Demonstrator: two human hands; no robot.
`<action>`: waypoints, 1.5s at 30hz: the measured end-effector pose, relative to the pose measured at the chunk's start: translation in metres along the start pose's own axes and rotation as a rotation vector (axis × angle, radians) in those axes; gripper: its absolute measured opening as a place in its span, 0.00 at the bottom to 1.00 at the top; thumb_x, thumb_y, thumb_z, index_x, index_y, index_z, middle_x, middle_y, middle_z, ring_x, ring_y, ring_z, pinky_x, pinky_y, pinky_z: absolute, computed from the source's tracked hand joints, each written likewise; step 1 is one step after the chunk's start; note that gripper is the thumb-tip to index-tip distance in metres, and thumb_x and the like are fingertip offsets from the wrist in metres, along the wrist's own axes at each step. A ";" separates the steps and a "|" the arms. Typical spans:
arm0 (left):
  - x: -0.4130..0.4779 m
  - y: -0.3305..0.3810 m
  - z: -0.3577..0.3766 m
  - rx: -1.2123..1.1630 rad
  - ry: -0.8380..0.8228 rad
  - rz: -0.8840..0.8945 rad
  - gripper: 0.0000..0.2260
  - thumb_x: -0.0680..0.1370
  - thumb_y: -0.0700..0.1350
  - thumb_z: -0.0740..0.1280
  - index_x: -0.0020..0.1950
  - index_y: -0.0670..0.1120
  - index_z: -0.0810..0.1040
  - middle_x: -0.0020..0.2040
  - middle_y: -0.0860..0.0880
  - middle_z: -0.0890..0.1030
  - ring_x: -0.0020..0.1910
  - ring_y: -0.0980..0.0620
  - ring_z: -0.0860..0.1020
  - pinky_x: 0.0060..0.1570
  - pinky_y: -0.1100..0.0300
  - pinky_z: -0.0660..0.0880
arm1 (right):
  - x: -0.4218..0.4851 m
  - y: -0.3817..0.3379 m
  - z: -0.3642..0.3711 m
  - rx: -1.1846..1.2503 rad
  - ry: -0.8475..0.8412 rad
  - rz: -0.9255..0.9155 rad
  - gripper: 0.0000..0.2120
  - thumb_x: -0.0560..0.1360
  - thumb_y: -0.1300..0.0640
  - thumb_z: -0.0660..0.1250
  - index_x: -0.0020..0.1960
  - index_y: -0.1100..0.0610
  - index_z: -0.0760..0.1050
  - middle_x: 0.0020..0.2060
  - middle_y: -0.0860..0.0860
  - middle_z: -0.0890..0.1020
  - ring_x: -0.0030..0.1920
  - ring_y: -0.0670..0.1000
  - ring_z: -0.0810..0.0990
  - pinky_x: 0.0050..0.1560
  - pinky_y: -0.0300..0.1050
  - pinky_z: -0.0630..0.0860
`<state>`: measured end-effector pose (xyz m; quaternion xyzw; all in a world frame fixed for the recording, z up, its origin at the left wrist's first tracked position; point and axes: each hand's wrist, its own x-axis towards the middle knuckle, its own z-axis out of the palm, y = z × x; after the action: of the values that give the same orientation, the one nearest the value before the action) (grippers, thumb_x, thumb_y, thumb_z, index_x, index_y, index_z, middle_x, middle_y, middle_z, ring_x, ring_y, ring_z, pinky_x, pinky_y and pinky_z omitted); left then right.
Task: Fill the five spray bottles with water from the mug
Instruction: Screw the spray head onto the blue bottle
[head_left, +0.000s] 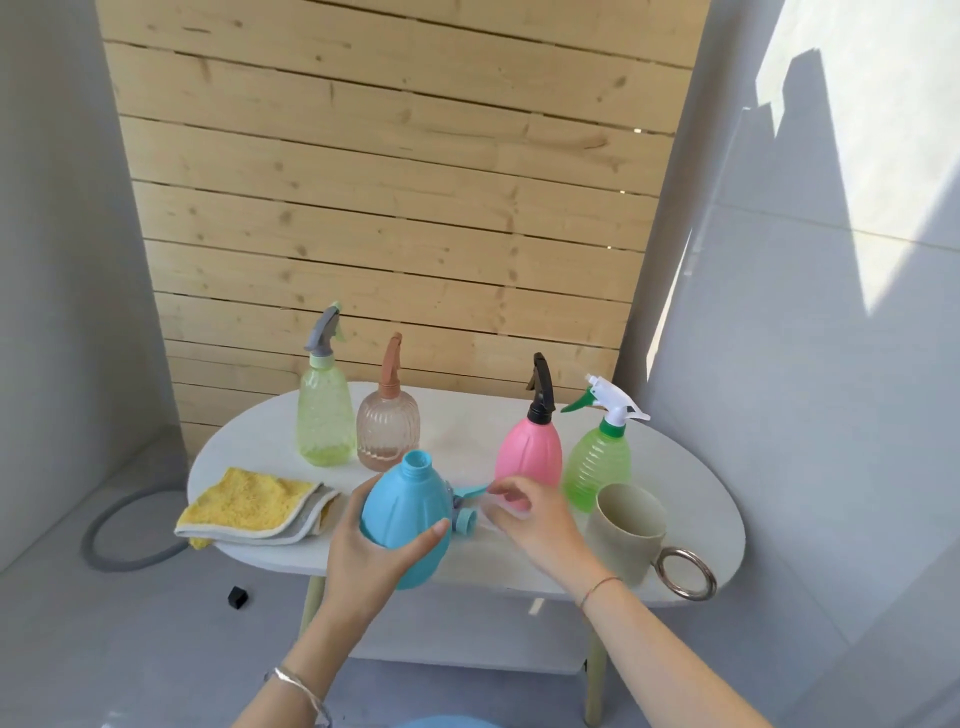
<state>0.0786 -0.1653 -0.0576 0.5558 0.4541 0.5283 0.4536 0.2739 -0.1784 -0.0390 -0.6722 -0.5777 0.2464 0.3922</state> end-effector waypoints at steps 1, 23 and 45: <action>0.003 -0.001 -0.003 0.009 -0.006 0.007 0.36 0.54 0.61 0.82 0.58 0.60 0.72 0.53 0.57 0.78 0.53 0.58 0.77 0.43 0.68 0.72 | 0.008 0.002 0.008 -0.089 -0.039 0.011 0.11 0.75 0.54 0.69 0.57 0.53 0.77 0.53 0.45 0.78 0.56 0.46 0.75 0.51 0.30 0.67; 0.023 -0.035 0.022 0.002 -0.087 -0.025 0.36 0.54 0.66 0.76 0.59 0.61 0.71 0.55 0.57 0.79 0.54 0.59 0.78 0.47 0.64 0.76 | 0.048 -0.088 -0.029 0.857 0.126 -0.045 0.11 0.75 0.56 0.67 0.57 0.53 0.78 0.45 0.45 0.83 0.51 0.42 0.79 0.59 0.35 0.70; 0.028 -0.042 0.030 0.053 -0.196 -0.012 0.38 0.56 0.67 0.77 0.61 0.61 0.66 0.58 0.59 0.76 0.55 0.63 0.76 0.48 0.69 0.75 | 0.044 -0.081 0.018 0.857 0.040 -0.046 0.15 0.74 0.62 0.70 0.60 0.57 0.74 0.55 0.52 0.83 0.54 0.41 0.81 0.49 0.28 0.74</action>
<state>0.1080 -0.1310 -0.0953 0.6140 0.4247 0.4566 0.4839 0.2212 -0.1292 0.0220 -0.4400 -0.4303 0.4424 0.6523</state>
